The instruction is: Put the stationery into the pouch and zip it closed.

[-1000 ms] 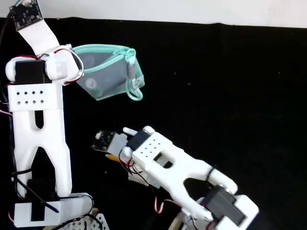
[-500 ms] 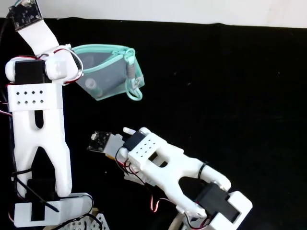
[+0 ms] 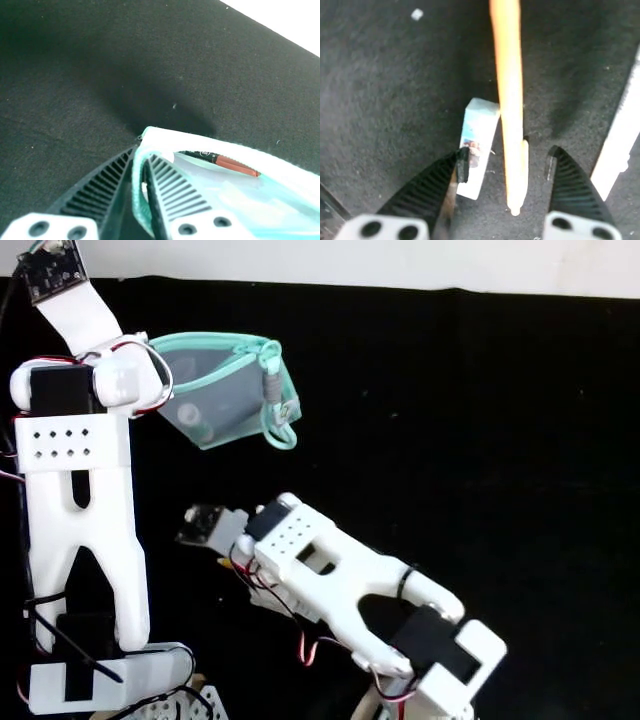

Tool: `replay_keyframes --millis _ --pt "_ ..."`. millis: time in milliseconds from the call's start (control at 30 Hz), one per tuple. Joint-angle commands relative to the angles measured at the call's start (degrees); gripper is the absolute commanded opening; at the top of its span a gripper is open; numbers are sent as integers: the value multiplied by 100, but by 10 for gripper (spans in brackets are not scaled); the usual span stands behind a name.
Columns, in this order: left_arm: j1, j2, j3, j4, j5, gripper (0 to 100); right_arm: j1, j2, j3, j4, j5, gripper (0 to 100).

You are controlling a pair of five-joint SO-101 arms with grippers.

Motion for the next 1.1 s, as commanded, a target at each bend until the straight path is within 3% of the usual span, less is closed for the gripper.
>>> replay_keyframes --millis 0,300,667,833,1067 --pt "-57 66 84 -53 0 7 101 13 -312 22 -633 255" --pt "-57 66 84 -53 0 7 75 -585 -330 303 -985 187" --pt "-57 66 84 -53 0 7 -321 -620 -303 286 -1196 189" --pt "-57 66 84 -53 0 7 -338 -620 -303 215 -1459 283" --pt "-57 66 84 -53 0 7 -259 -312 -347 22 -1442 285"
